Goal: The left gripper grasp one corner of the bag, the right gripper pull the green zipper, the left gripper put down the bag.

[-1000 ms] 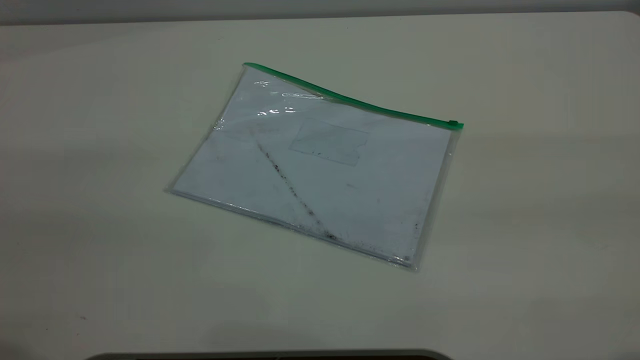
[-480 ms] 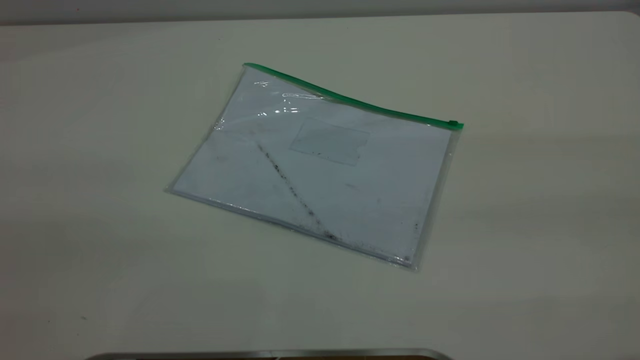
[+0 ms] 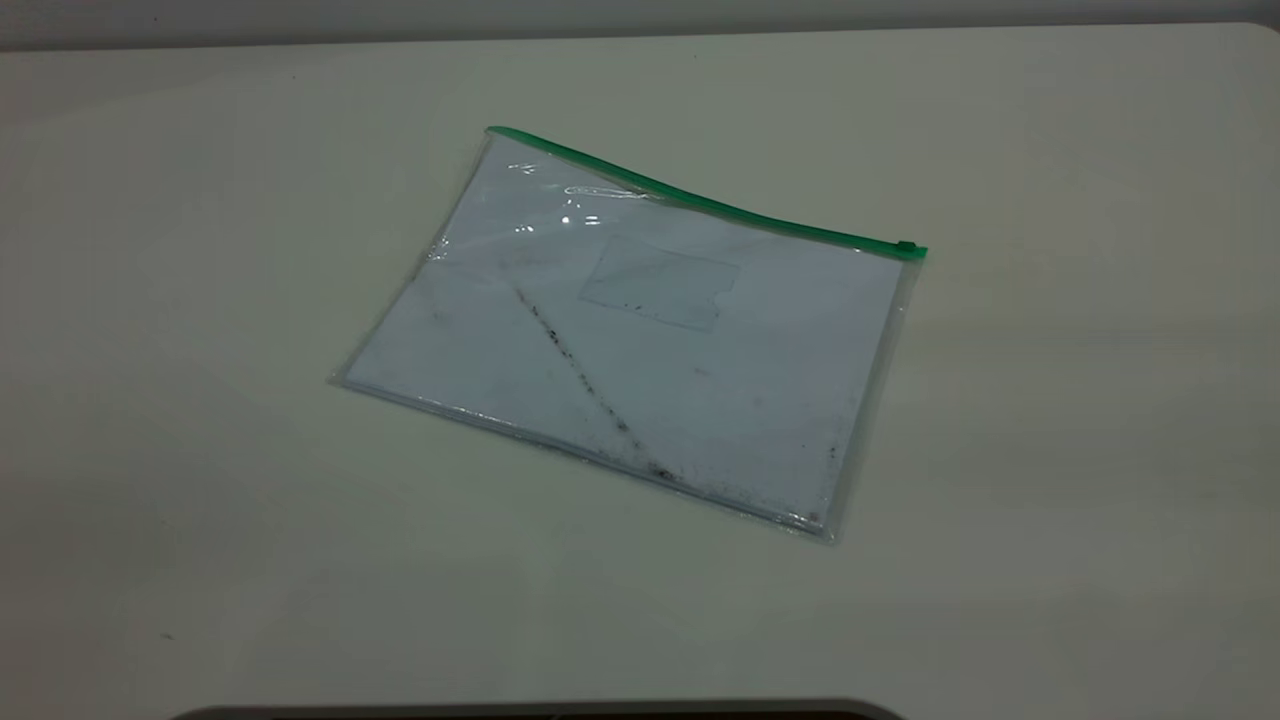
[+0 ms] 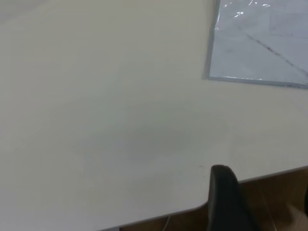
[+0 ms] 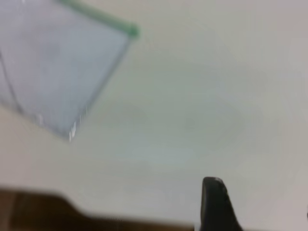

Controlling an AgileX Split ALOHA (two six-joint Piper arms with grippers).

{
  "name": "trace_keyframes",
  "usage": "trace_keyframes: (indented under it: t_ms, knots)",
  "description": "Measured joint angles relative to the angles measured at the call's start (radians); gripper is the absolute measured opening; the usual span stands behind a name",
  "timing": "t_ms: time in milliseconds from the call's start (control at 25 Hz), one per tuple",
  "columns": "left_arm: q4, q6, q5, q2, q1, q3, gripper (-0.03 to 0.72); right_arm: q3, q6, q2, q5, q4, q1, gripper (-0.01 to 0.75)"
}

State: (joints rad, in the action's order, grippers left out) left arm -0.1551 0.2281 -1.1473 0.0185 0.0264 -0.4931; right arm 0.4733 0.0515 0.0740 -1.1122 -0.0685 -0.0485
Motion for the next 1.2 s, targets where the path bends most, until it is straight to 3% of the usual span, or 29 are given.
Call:
trace_keyframes:
  t_ms: [1200]
  knots:
    - [0.0,0.002,0.0,0.001,0.0,0.0,0.449,0.008,0.0,-0.09,-0.024,-0.004,0.002,0.483]
